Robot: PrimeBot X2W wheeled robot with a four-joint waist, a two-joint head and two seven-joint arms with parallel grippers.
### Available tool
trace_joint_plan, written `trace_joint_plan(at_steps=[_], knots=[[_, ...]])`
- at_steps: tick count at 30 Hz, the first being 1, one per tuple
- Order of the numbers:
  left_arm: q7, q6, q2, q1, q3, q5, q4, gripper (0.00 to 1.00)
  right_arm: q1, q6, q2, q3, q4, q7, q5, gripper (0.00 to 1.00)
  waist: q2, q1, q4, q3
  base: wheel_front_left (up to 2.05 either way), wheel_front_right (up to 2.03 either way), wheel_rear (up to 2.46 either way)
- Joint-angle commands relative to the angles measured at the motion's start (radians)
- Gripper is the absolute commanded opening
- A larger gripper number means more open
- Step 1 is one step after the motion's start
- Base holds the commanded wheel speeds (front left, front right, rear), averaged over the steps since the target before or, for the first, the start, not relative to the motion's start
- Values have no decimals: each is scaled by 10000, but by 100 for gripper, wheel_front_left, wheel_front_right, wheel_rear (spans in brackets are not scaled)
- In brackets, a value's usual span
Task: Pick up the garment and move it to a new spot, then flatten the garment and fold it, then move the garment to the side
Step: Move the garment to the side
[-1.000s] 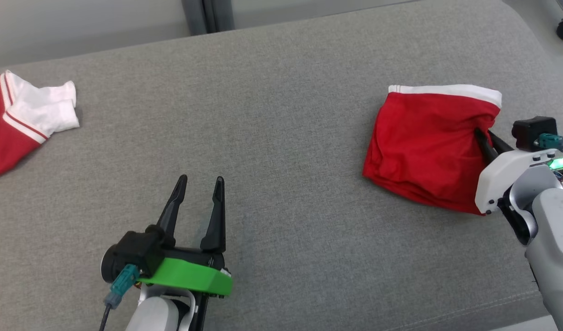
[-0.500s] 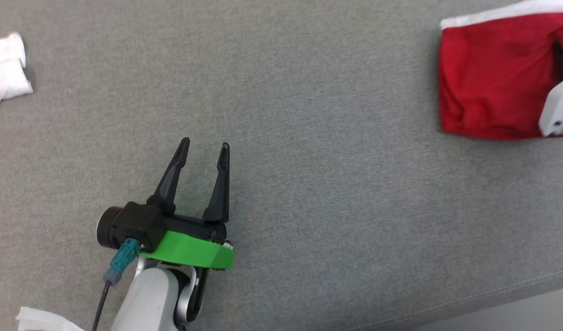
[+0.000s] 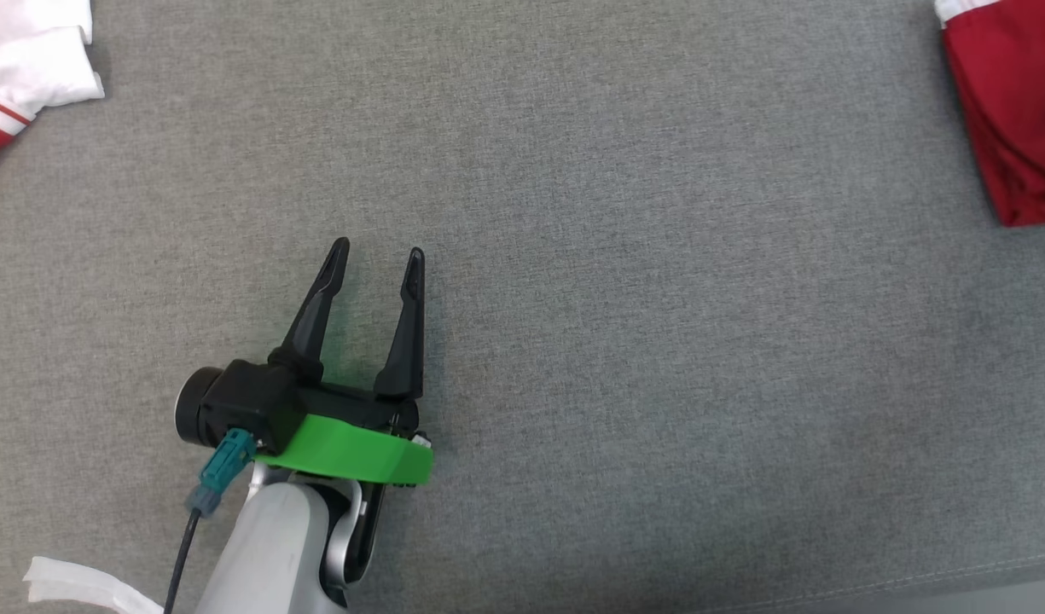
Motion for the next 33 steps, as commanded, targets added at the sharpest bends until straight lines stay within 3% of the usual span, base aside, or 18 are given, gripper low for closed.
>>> trace_joint_plan(at_steps=[1,18,33], knots=[[-3,27,45,-127,48,-42,16,100,-110,-11,40,4,98,-188,-105,100,0,0,-3,-34,0,0,0],[-3,-50,45,-150,594,-156,432,100,491,-11,1331,1022,189,-1988,141,100,0,0,-327,-1667,0,0,0],[-3,125,42,1442,1728,-564,1130,100,3388,-11,3723,577,-1427,-2615,258,100,0,0,-237,-3981,0,0,0]])
